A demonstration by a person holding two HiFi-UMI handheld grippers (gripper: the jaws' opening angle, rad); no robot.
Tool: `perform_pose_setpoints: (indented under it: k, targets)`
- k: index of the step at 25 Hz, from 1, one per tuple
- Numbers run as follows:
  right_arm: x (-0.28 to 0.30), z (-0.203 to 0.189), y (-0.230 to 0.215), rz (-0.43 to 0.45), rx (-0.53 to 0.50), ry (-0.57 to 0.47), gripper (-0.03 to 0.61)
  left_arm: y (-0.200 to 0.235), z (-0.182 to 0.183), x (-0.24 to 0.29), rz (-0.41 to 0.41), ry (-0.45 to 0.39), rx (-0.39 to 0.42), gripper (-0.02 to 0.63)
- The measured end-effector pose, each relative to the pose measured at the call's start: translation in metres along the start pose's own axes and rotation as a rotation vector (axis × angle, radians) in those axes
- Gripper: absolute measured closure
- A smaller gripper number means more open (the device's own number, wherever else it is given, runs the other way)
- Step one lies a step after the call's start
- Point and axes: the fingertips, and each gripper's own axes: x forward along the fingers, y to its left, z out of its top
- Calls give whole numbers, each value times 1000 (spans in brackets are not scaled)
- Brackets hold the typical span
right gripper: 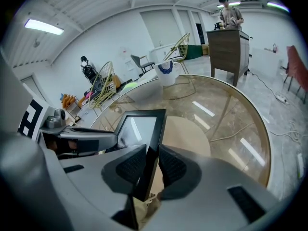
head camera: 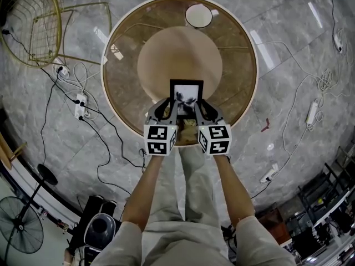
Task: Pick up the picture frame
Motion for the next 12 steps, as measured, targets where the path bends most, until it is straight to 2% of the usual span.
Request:
perform_pose_setpoints:
  k: [12]
  targets:
    - [-27, 44, 10, -35, -54, -75, 497, -8, 43, -24, -5, -73, 21, 534]
